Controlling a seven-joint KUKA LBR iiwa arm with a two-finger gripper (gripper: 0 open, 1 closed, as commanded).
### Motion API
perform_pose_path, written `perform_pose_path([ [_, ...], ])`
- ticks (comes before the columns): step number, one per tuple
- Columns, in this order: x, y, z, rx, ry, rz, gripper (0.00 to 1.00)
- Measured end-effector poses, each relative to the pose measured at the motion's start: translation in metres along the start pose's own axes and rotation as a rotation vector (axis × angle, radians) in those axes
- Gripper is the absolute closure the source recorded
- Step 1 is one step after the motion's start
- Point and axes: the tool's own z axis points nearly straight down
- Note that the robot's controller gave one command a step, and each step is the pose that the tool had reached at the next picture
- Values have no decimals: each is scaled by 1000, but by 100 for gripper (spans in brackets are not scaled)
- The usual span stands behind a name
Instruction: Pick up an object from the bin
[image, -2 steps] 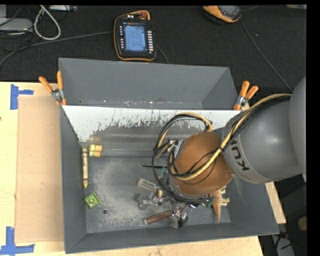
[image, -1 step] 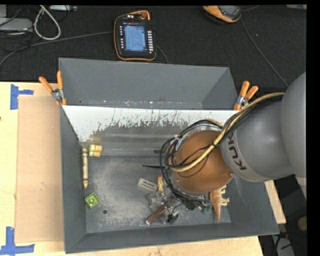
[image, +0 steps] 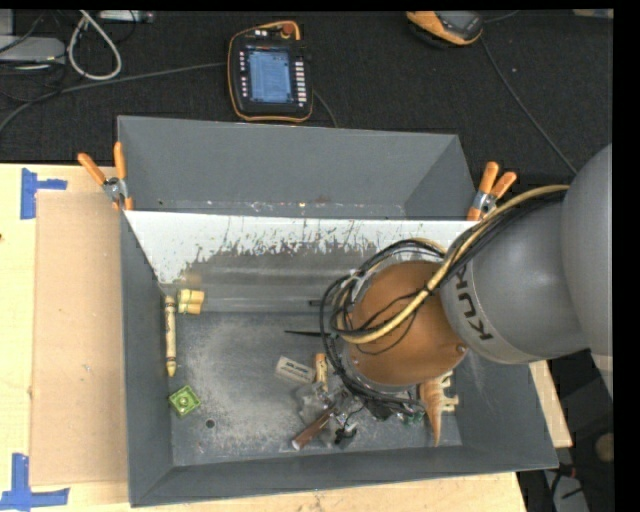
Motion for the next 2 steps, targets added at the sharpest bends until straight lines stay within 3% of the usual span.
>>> perform_pose_path([
  [1,3,2,-16,-6,12,0,100],
  [2,1,2,-56,-3,5,-1,100],
])
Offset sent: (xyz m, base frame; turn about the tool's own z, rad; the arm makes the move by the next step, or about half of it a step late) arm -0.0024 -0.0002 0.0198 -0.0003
